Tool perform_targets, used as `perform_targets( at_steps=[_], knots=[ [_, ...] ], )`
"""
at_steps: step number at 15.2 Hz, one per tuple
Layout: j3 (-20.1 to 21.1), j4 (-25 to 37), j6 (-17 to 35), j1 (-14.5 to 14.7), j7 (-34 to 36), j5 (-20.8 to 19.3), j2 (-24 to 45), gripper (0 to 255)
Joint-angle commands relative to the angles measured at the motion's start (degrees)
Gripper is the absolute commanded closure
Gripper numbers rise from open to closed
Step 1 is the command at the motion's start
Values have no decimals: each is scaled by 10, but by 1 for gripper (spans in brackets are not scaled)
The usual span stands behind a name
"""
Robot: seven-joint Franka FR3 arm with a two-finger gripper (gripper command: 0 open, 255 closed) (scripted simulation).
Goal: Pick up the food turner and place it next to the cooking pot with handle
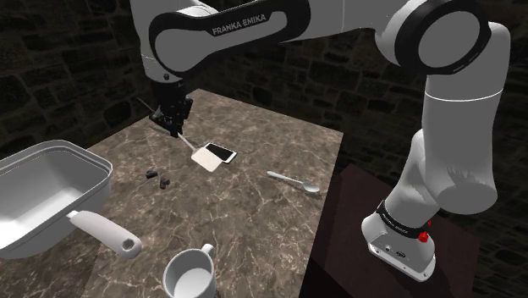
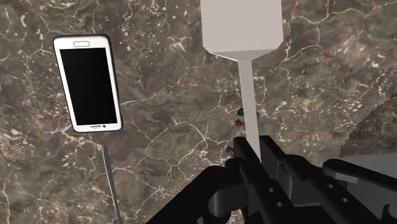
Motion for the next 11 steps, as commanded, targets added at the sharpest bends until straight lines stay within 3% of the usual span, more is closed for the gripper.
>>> perform_targets(
  at_steps=[1,11],
  knots=[
    [0,-13,14,-1,0,0,1,255],
    [-3,-58,81,0,4,-5,23,255]
  ],
)
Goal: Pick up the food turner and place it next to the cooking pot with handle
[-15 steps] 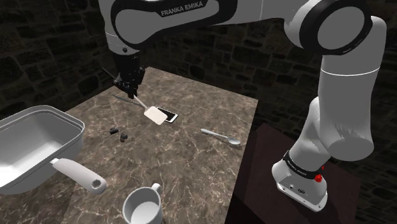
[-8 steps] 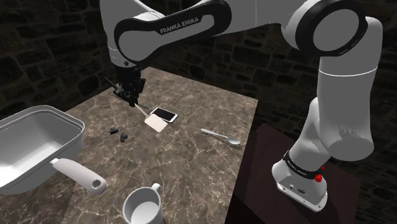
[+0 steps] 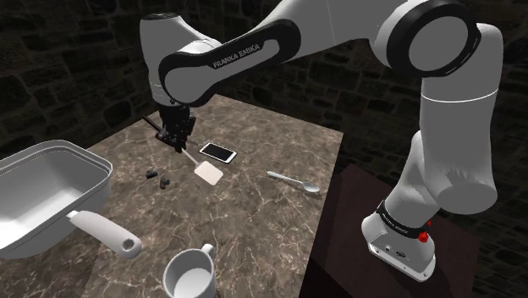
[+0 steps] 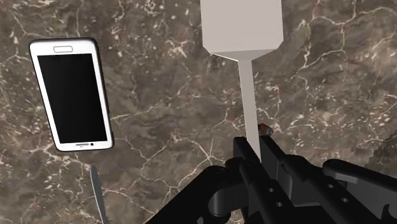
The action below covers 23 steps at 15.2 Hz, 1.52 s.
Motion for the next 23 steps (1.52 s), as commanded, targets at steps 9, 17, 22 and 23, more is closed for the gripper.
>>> perform_targets(
  at_steps=[9,17,22,23],
  knots=[
    [-3,-30,62,2,5,-6,33,255],
    [-7,-45,109,3,9,-12,64,255],
    [-9,-50,137,5,12,-16,87,255],
    [-10,-51,142,5,12,-16,92,255]
  ],
)
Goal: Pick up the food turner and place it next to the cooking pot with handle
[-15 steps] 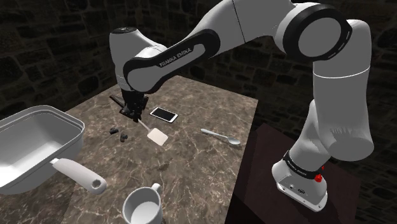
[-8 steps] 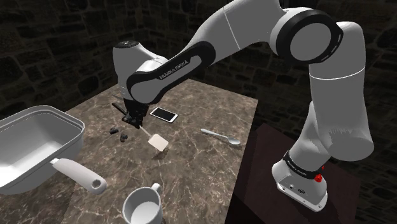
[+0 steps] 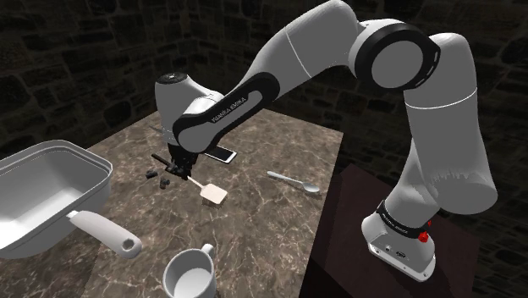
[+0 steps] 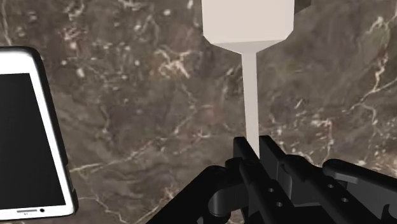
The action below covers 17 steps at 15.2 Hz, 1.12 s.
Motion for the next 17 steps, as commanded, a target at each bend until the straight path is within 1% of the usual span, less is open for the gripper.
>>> perform_targets(
  at_steps=[1,9,10,15,17],
  knots=[
    [-1,-1,11,1,1,-1,9,255],
    [-1,-1,14,1,2,-2,13,255],
    [-1,-1,14,1,2,-2,13,0],
    [-1,-1,14,1,2,-2,13,0],
    [1,-3,-10,-1,0,2,-13,0]
  ],
)
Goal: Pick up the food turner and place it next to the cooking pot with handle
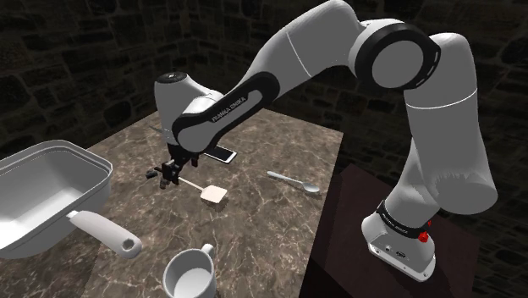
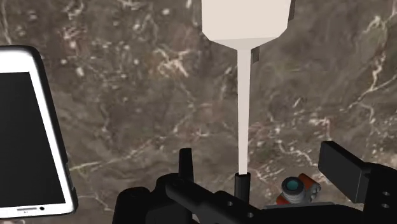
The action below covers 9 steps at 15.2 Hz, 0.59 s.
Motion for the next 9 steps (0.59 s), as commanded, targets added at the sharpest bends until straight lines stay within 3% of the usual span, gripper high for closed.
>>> perform_targets(
  at_steps=[1,9],
  knots=[
    [2,-4,-21,-2,-2,3,-25,0],
    [3,-3,-31,-2,-3,5,-35,0]
  ],
)
